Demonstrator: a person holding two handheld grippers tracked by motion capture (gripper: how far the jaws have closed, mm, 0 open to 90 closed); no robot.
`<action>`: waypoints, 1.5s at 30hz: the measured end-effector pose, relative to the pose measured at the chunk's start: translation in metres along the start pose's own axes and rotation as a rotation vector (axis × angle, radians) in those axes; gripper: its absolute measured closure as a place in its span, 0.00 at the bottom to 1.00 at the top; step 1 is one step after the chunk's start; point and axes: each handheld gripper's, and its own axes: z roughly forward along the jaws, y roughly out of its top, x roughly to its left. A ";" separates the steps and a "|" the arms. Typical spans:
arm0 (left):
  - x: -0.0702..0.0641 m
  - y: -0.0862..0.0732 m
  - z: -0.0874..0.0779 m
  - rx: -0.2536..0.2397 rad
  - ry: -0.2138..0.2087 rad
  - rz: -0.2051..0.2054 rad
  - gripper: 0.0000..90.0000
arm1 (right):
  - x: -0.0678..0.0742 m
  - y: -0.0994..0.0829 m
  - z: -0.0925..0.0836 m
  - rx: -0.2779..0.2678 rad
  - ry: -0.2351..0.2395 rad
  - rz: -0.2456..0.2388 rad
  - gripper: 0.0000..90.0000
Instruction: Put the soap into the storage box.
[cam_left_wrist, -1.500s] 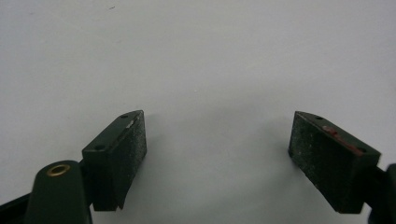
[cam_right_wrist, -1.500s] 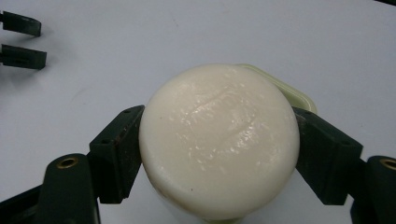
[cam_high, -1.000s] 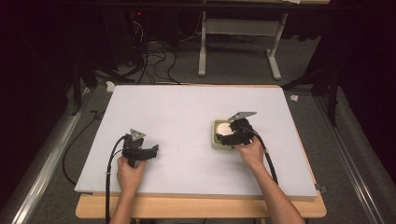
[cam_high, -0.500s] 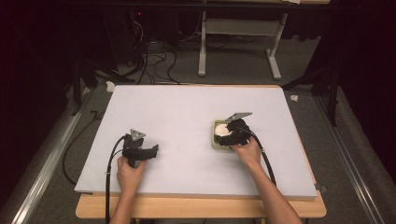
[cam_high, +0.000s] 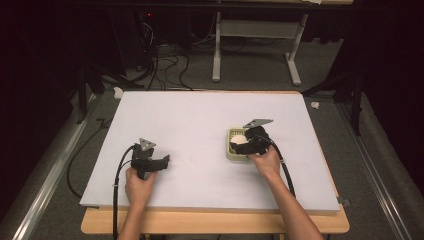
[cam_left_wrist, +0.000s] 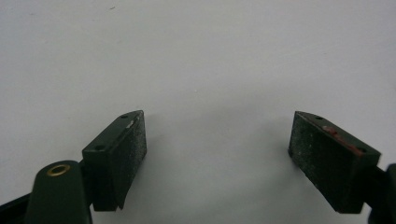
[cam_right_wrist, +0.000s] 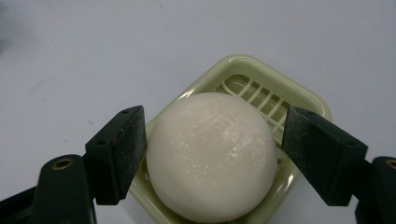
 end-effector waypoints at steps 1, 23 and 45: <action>0.000 0.000 0.000 0.000 0.000 0.000 0.22 | -0.001 -0.001 0.000 0.005 -0.002 0.001 0.24; 0.000 0.000 0.000 -0.002 0.002 0.001 0.22 | -0.006 -0.001 -0.032 -0.085 0.021 0.035 0.27; 0.000 0.000 0.000 0.000 0.000 0.000 0.22 | -0.022 -0.011 -0.051 -0.120 -0.013 0.068 0.28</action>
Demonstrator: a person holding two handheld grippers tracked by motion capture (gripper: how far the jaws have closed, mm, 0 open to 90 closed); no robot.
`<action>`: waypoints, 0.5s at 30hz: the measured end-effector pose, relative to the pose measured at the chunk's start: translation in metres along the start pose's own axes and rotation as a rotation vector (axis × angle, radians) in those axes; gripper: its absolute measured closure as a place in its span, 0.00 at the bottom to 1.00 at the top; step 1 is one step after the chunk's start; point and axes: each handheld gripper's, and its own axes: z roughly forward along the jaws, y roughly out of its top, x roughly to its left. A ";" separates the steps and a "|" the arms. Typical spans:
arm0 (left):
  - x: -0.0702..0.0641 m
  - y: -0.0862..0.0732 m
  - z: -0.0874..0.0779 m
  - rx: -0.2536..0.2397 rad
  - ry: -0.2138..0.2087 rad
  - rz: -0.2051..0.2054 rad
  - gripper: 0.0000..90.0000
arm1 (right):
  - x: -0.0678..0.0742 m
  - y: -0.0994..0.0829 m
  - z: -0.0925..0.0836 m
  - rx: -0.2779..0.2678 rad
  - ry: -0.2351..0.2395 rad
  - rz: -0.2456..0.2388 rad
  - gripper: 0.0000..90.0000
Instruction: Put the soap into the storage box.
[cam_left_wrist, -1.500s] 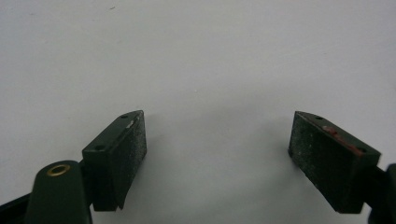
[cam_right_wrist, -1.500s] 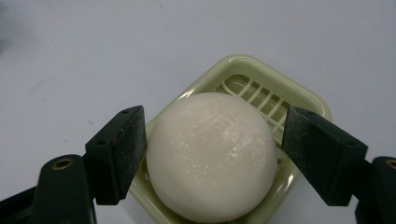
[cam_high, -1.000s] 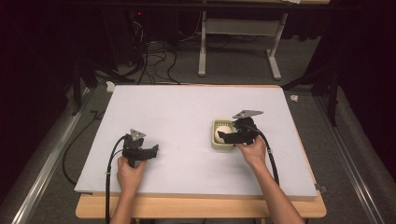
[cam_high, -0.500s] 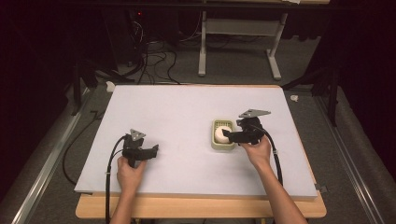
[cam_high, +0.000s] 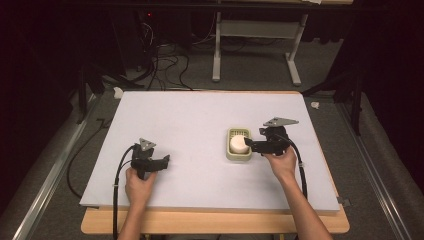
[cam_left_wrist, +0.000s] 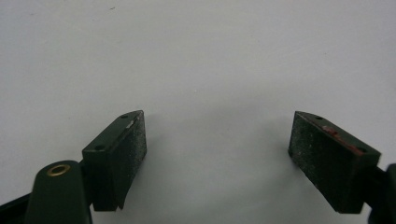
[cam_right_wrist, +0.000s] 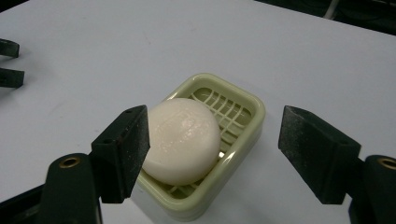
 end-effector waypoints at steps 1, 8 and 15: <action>0.000 0.000 0.000 0.000 0.000 0.000 0.22 | -0.001 0.000 -0.001 -0.002 -0.001 0.002 0.28; 0.000 0.000 0.000 -0.002 0.002 0.000 0.22 | -0.007 -0.004 -0.008 -0.014 -0.011 0.015 0.28; 0.000 0.000 0.000 -0.002 0.002 0.000 0.22 | -0.012 -0.008 -0.015 -0.025 -0.020 0.029 0.29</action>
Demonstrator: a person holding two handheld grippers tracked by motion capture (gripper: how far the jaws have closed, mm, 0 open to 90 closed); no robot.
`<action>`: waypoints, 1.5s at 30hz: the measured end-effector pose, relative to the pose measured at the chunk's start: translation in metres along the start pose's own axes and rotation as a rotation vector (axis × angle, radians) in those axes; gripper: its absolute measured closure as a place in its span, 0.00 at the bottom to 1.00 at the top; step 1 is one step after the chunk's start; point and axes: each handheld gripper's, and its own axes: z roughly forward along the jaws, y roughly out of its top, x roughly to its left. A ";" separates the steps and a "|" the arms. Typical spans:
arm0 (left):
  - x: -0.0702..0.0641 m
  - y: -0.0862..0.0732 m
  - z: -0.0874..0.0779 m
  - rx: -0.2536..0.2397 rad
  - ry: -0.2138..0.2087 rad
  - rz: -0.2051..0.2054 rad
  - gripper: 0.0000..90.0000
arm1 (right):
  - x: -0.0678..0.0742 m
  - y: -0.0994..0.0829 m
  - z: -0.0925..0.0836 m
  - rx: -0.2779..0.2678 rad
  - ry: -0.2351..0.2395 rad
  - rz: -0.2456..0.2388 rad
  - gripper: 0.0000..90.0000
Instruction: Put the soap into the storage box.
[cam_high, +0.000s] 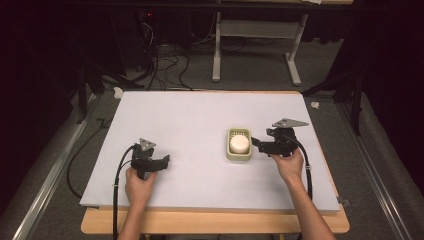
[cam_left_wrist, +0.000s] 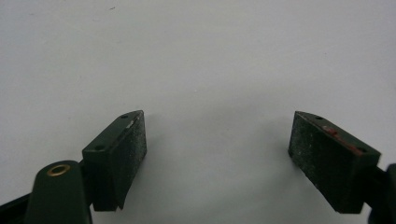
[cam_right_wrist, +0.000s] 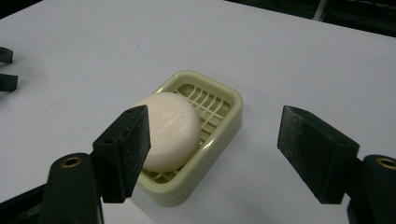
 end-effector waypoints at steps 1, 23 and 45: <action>0.000 0.000 0.000 0.000 0.000 0.000 0.22 | -0.001 0.000 -0.001 -0.002 -0.002 0.001 0.29; 0.000 0.000 0.000 0.000 -0.001 0.000 0.22 | -0.013 -0.009 -0.022 -0.024 -0.026 0.028 0.30; 0.000 0.000 0.000 0.002 -0.003 -0.001 0.22 | -0.027 -0.023 -0.038 -0.032 -0.054 0.062 0.31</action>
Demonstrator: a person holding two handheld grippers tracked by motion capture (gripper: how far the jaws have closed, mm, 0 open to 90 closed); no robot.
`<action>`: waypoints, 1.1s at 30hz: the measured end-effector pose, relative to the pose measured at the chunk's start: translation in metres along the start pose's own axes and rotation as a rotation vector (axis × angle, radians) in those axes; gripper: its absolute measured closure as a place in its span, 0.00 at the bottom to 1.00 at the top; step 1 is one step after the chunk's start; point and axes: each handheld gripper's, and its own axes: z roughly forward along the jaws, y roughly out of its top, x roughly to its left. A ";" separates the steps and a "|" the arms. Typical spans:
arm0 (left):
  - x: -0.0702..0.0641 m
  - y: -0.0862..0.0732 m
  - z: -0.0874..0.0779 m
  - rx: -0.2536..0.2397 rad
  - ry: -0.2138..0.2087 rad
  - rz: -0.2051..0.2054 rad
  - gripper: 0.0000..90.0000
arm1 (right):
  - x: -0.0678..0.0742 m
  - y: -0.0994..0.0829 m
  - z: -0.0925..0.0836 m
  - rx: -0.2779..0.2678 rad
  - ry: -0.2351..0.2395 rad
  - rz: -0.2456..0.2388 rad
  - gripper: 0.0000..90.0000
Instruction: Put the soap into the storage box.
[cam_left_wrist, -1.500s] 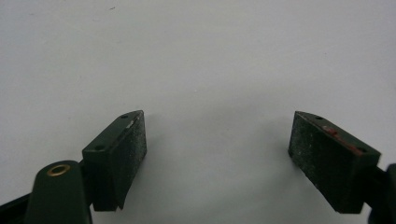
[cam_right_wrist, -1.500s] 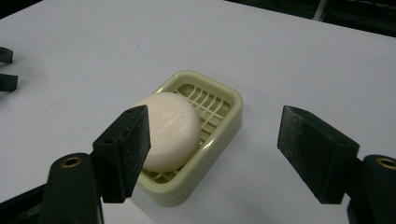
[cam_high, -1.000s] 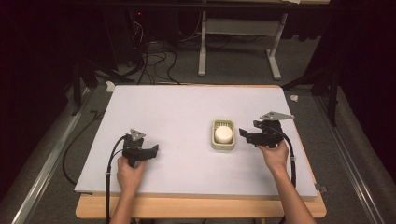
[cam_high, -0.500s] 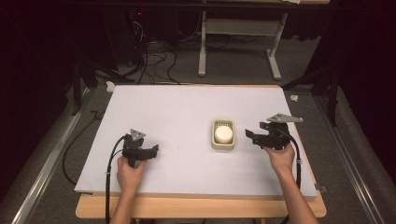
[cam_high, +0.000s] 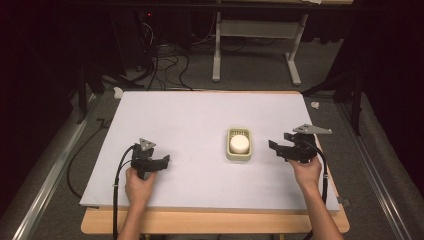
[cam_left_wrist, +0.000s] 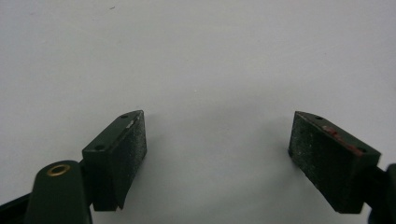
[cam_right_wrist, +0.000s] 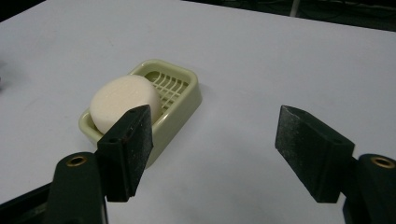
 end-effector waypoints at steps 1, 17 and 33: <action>0.000 0.000 0.000 0.000 0.000 0.000 0.22 | -0.001 -0.001 -0.001 -0.001 -0.002 0.005 0.31; 0.000 0.000 0.000 0.000 0.000 0.000 0.22 | -0.015 -0.010 -0.016 -0.013 -0.028 0.032 0.31; 0.000 0.000 0.000 0.000 0.000 0.000 0.22 | -0.022 -0.024 -0.025 -0.016 -0.041 0.054 0.31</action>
